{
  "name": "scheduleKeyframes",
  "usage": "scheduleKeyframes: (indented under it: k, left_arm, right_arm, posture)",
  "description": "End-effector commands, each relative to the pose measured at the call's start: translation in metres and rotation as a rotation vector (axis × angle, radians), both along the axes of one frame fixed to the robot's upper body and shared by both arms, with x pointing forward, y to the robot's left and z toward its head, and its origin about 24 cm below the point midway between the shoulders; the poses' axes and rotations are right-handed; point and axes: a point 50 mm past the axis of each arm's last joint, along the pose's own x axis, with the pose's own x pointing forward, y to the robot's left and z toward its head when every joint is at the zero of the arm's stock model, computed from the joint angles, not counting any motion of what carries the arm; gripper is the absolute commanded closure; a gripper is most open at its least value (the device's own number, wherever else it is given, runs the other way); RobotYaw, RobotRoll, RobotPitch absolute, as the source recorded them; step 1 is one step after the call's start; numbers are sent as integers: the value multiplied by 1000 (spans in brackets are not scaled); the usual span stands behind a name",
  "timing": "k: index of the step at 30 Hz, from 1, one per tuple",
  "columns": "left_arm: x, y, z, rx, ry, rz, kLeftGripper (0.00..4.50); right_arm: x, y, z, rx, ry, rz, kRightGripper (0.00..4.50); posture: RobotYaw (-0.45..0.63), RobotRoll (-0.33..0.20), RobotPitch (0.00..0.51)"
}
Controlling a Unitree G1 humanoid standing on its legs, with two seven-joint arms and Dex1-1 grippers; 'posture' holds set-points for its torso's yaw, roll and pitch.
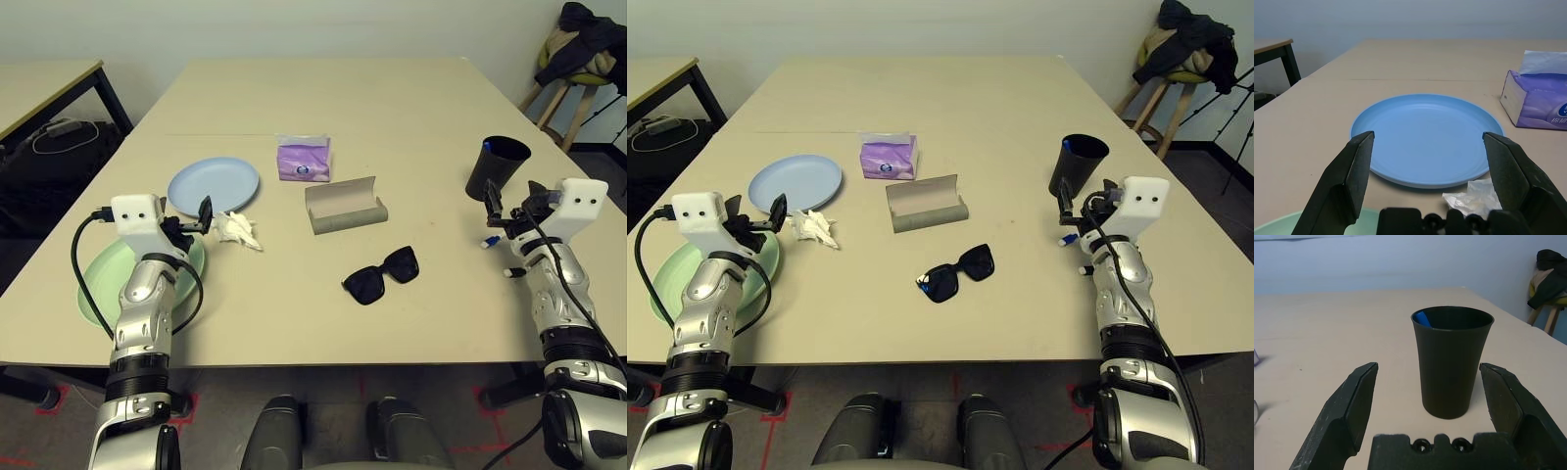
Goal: Organize and tidy the items on the table.
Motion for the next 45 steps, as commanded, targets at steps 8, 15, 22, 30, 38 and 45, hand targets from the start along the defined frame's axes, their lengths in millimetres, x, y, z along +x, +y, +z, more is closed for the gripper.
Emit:
scheduleKeyframes:
  k: [8, 15, 22, 30, 38, 45]
  left_arm:
    - [-1, 0, -2, 6, 10, -1, 15]
    - [-1, 2, -1, 15, 12, -2, 15]
    - [-2, 5, 0, 25, 17, -6, 15]
    - [-5, 7, 0, 32, 30, -13, 15]
    - [-9, 8, -1, 36, 36, -14, 15]
    - [-11, 7, -1, 39, 46, -21, 15]
  right_arm:
    - [2, 6, 5, -37, 7, 57, 0]
    - [4, 12, 13, -84, -17, 238, 0]
    - [0, 28, 20, -127, -70, 507, 0]
    - [-14, 53, 26, -256, -62, 915, 0]
    - [-32, 60, 23, -348, 24, 1182, 0]
    - [-33, 61, 22, -449, 46, 1276, 0]
  posture:
    - [161, 0, 30]
    - [167, 0, 30]
    - [175, 0, 35]
    - [186, 0, 41]
    - [193, 0, 47]
    - [197, 0, 48]
